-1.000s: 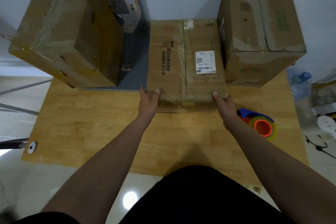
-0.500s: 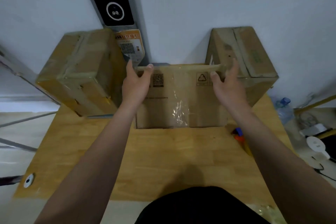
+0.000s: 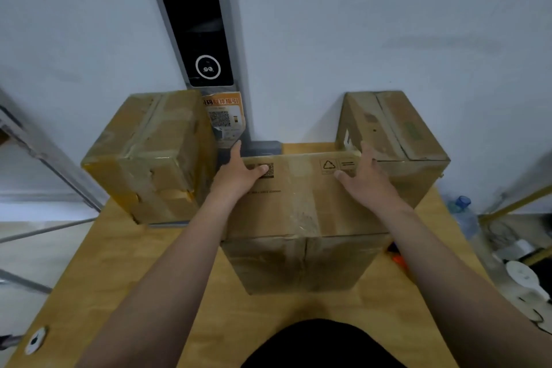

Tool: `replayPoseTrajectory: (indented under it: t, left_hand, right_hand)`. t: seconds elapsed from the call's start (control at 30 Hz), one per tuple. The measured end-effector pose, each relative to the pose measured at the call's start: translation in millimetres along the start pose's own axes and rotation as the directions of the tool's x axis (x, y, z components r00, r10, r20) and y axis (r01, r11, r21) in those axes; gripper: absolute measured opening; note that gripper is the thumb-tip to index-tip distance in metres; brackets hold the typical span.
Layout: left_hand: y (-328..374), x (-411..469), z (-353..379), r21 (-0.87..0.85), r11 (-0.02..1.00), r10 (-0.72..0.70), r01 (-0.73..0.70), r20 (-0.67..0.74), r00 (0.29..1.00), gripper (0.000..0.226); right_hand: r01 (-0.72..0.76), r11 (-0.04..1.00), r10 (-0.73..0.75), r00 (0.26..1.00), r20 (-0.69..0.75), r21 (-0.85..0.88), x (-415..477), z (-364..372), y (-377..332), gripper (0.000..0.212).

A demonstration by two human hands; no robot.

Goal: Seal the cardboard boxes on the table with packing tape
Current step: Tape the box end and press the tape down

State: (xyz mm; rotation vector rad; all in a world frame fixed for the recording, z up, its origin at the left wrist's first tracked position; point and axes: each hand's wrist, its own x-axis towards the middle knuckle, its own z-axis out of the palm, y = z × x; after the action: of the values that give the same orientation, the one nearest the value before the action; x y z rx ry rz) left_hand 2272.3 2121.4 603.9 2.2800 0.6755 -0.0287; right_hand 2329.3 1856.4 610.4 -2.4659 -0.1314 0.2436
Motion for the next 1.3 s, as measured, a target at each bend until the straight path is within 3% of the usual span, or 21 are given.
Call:
replayPoseTrajectory:
  t: [0.13,0.33,0.5,0.6,0.77,1.1,1.3]
  left_hand:
    - [20,4,3,0.275,0.956,0.102,-0.101,0.012,0.995,0.086]
    - [46,15,8,0.420,0.844,0.302,-0.333,0.139,0.943,0.073]
    - [45,29,3,0.453,0.807,0.219,-0.379,0.367,0.904,0.057]
    - [39,24,4,0.459,0.786,0.251,-0.414,0.374,0.893,0.054]
    - [29,9,12,0.544,0.685,0.338,-0.485,0.352,0.873,0.053]
    - [25,-2,22,0.594,0.665,0.306,-0.452,0.335,0.891,0.054]
    - [17,-11,24,0.634,0.711,0.195,-0.305,0.239,0.951,0.081]
  right_hand:
    - [0.133,0.960,-0.127,0.991,0.041,-0.247,9,0,-16,0.086]
    - [0.420,0.816,-0.338,0.904,0.262,-0.397,29,9,-57,0.083]
    - [0.441,0.766,-0.307,0.891,0.336,-0.468,32,9,-74,0.064]
    - [0.466,0.727,-0.342,0.883,0.323,-0.504,27,12,-70,0.049]
    - [0.571,0.596,-0.451,0.820,0.353,-0.564,21,19,-56,0.050]
    - [0.496,0.700,-0.332,0.863,0.381,-0.514,22,31,-48,0.059]
    - [0.461,0.730,-0.324,0.884,0.338,-0.505,23,39,-44,0.059]
